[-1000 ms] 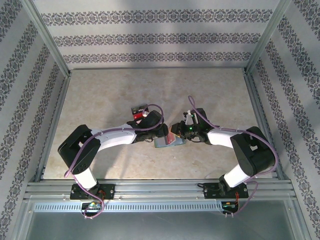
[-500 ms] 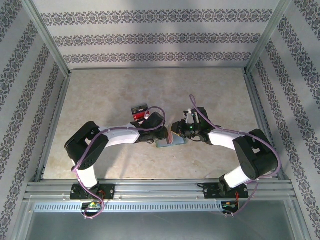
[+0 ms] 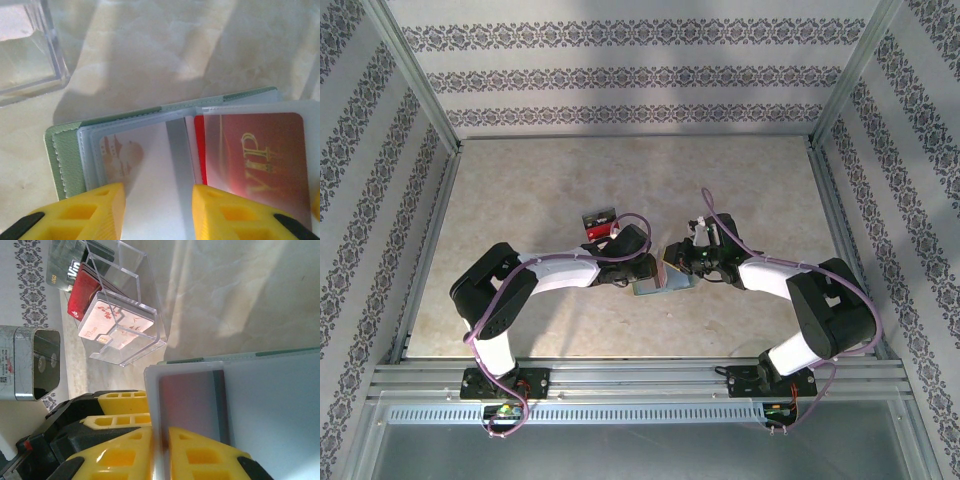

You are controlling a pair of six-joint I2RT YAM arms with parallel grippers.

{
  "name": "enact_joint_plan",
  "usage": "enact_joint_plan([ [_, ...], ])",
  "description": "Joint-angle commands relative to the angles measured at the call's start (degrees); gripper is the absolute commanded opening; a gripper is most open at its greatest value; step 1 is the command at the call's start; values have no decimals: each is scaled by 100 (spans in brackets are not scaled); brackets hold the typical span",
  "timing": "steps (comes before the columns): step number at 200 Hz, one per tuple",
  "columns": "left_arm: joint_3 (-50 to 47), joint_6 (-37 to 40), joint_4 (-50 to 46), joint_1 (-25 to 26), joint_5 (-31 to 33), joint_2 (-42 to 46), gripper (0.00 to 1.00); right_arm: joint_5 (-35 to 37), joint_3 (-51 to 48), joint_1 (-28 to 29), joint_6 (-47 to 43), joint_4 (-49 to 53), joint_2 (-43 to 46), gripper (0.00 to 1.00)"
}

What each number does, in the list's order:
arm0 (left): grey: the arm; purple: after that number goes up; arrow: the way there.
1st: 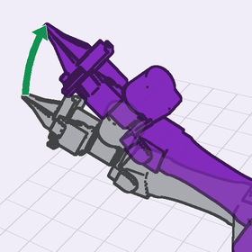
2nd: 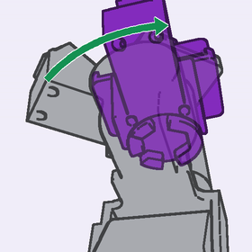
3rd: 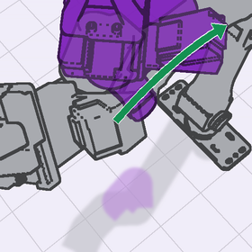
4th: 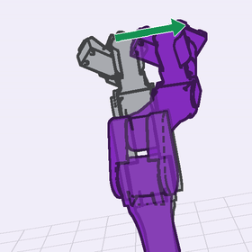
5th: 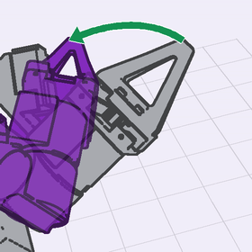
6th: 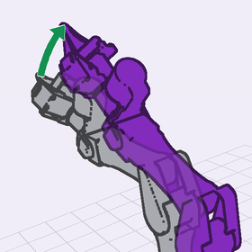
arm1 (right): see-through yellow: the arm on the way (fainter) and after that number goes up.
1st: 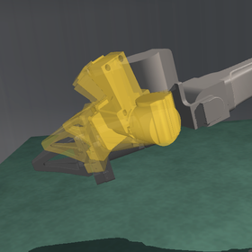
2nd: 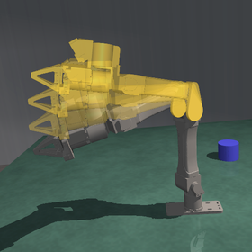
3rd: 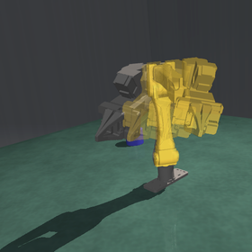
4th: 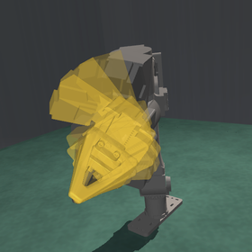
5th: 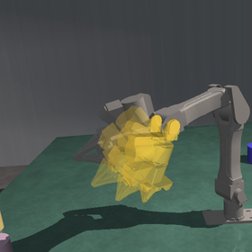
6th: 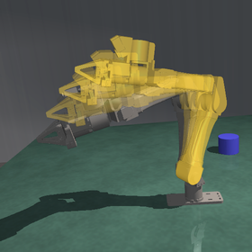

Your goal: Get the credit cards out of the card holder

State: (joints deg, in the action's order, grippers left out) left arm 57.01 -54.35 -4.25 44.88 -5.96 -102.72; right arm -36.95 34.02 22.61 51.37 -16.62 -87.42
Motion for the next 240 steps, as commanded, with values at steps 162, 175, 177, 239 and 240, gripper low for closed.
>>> enact_joint_plan([
  [162, -345, -147, -188, -164, 389, 580, 40, 294, 78, 164, -181, -34, -434, 21],
  [175, -365, -148, -197, -164, 468, 718, 41, 285, 87, 165, -192, -38, -443, 20],
  [177, -362, -140, -205, -164, 482, 733, 42, 285, 87, 165, -183, -42, -449, 20],
  [239, -144, 73, 66, -160, 277, 774, 59, 267, 114, 164, -179, -52, -469, 20],
  [240, -141, 78, 70, -162, 269, 768, 59, 267, 114, 164, -180, -47, -469, 20],
])
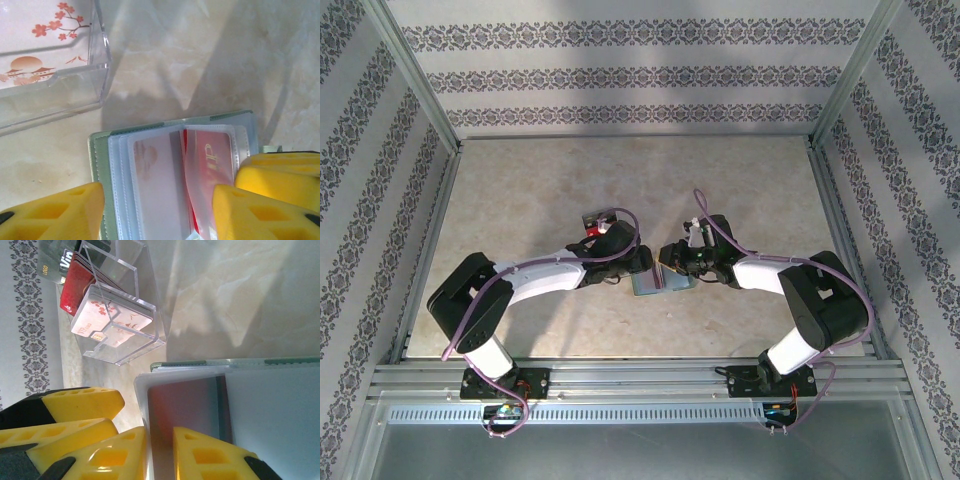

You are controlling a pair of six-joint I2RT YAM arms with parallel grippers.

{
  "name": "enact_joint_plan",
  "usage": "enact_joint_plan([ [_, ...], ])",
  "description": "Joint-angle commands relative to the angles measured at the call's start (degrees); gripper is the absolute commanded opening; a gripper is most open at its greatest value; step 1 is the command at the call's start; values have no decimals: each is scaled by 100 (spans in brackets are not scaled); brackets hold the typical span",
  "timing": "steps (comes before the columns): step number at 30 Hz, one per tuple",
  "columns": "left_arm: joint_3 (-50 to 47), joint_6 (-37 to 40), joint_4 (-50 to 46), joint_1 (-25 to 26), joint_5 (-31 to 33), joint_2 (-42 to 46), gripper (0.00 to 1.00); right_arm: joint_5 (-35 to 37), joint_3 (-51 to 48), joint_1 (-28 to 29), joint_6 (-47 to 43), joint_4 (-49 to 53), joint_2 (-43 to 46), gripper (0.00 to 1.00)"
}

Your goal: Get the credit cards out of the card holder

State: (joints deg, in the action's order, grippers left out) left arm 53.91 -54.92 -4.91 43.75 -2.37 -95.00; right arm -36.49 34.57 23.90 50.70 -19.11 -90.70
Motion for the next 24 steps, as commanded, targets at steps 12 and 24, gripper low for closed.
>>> enact_joint_plan([
  [12, -53, 504, -28, 189, -377, 228, 69, 203, 77, 36, -112, 206, -159, 20],
  [24, -25, 831, -327, 484, -742, 165, 79, 145, 85, -25, -86, 215, -146, 20],
])
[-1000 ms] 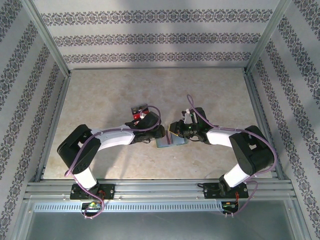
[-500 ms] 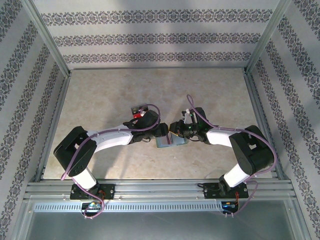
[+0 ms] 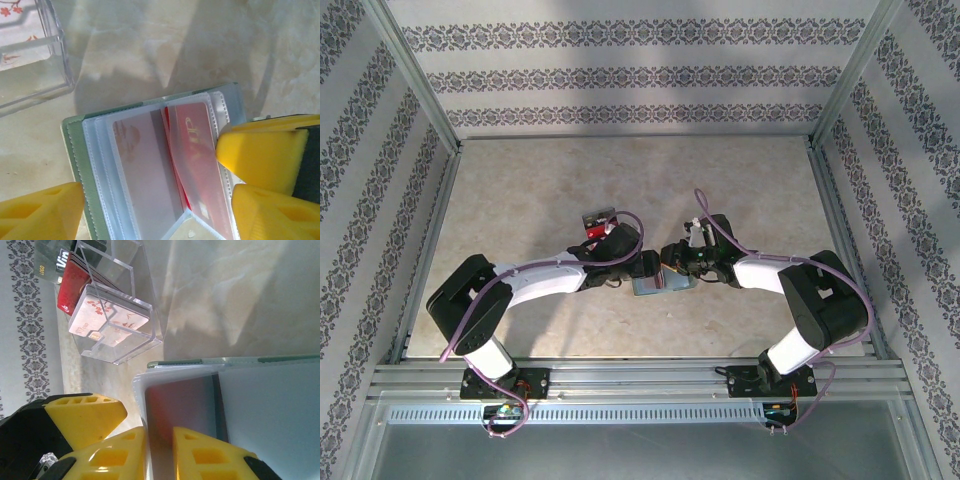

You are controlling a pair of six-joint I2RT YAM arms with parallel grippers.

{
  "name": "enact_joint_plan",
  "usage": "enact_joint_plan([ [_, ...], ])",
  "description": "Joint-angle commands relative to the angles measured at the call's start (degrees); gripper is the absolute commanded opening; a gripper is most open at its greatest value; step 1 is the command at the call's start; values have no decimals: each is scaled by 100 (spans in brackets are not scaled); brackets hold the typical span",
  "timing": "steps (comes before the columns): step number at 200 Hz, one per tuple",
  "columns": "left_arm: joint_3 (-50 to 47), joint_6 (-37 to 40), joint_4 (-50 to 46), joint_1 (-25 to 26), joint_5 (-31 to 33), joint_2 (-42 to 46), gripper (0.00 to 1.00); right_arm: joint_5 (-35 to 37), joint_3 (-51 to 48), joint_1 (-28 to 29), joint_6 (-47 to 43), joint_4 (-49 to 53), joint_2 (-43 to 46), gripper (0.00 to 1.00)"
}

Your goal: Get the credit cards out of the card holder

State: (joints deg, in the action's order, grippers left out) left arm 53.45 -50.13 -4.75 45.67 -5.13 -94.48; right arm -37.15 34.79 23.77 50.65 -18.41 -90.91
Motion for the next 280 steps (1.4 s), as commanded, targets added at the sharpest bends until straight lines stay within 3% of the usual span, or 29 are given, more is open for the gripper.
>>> enact_joint_plan([
  [1, 14, 384, -411, 303, -463, 120, 79, 216, 63, -13, -79, 150, -112, 20],
  [82, -88, 824, -233, 464, -524, 392, 85, 157, 72, -28, -47, 174, -49, 17],
  [214, 135, 966, -629, 478, 222, -52, 85, 163, -13, -57, -30, 183, 100, 17],
  [252, 121, 893, -606, 469, 314, -77, 85, 128, -41, -91, -18, 204, 276, 28],
  [280, 26, 779, -597, 426, 379, -54, 86, 90, -99, -114, -29, 268, 492, 29],
])
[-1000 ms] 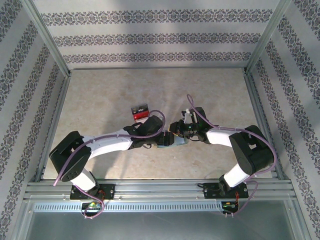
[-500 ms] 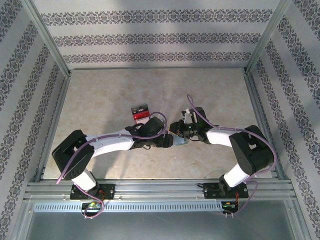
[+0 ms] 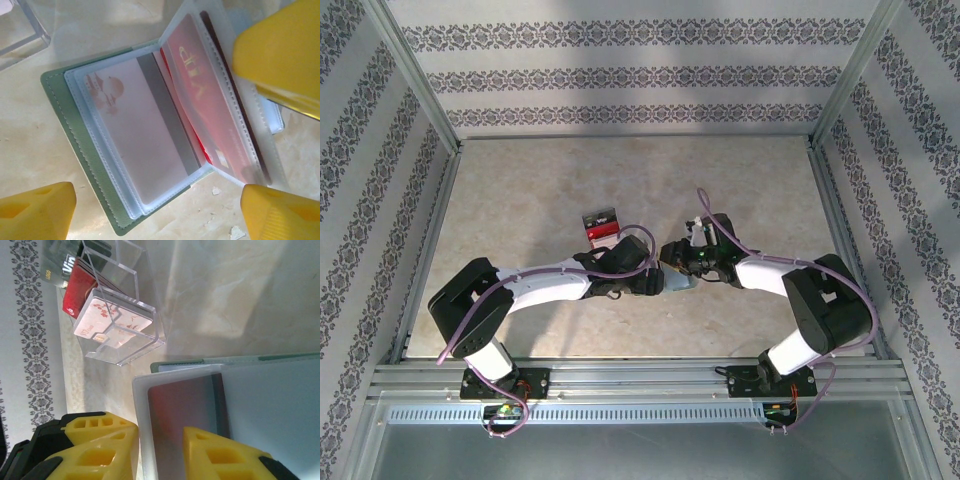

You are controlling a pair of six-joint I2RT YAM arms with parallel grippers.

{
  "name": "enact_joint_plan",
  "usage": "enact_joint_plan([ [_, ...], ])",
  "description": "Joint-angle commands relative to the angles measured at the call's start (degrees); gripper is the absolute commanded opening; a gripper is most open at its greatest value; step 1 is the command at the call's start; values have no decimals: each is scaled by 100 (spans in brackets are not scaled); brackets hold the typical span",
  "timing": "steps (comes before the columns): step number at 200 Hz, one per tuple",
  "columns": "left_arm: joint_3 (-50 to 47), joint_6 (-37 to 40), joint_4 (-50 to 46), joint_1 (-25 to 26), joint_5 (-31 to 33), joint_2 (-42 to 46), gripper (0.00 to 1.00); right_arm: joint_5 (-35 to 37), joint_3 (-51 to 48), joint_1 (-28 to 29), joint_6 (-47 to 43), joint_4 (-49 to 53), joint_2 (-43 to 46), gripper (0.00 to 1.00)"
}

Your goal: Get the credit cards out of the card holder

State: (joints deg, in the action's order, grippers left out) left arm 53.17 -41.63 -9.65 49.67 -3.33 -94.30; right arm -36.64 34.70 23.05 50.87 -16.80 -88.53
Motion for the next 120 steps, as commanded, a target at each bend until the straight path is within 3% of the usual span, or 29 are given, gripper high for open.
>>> enact_joint_plan([
  [1, 49, -77, -107, 26, 201, -71, 86, 37, -92, -44, -42, 106, 260, 29],
  [56, -105, -230, -57, -79, 247, 12, 86, 12, -200, -46, -55, 159, 278, 24],
  [120, -111, -250, -28, -107, 169, -44, 86, -9, -62, 138, -469, 592, 396, 40],
])
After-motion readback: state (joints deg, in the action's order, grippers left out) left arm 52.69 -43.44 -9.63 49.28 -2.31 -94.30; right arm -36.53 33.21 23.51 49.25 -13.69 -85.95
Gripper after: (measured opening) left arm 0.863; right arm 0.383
